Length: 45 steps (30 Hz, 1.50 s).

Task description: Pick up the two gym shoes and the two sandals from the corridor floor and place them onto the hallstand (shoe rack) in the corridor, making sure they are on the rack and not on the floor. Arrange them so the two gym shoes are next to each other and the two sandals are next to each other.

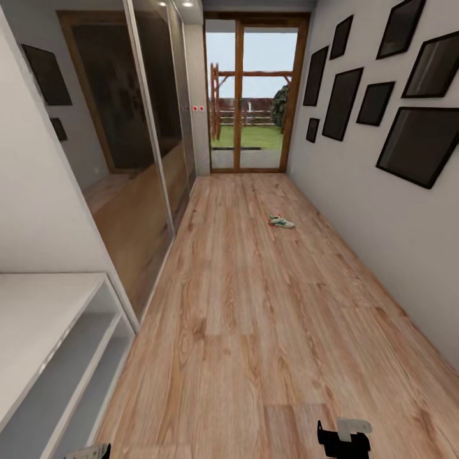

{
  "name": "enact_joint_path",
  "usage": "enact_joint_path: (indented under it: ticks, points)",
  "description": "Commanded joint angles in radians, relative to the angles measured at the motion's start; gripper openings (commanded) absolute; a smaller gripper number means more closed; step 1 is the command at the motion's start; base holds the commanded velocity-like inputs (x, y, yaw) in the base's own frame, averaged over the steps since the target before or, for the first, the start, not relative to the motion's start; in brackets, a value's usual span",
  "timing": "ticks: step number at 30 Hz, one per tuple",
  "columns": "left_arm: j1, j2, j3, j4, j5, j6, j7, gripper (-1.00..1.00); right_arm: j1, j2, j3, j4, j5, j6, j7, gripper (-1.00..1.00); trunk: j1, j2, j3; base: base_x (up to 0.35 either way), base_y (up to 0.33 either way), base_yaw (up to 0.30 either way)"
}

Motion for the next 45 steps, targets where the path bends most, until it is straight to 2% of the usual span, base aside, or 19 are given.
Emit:
enact_joint_path:
  ticks: [1, 45]
  points:
    - [-0.001, 0.000, 0.006, 0.001, 0.001, -0.003, -0.007, 1.00, -0.001, 0.000, -0.007, 0.001, 0.010, -0.002, -0.004, 1.00, 0.000, 0.000, -0.001, 0.338, 0.000, 0.000]
    - [-0.001, 0.000, 0.006, 0.001, 0.001, -0.003, -0.007, 1.00, -0.001, 0.001, -0.008, 0.001, 0.010, -0.002, -0.005, 1.00, 0.000, 0.000, -0.001, 0.338, 0.000, 0.000]
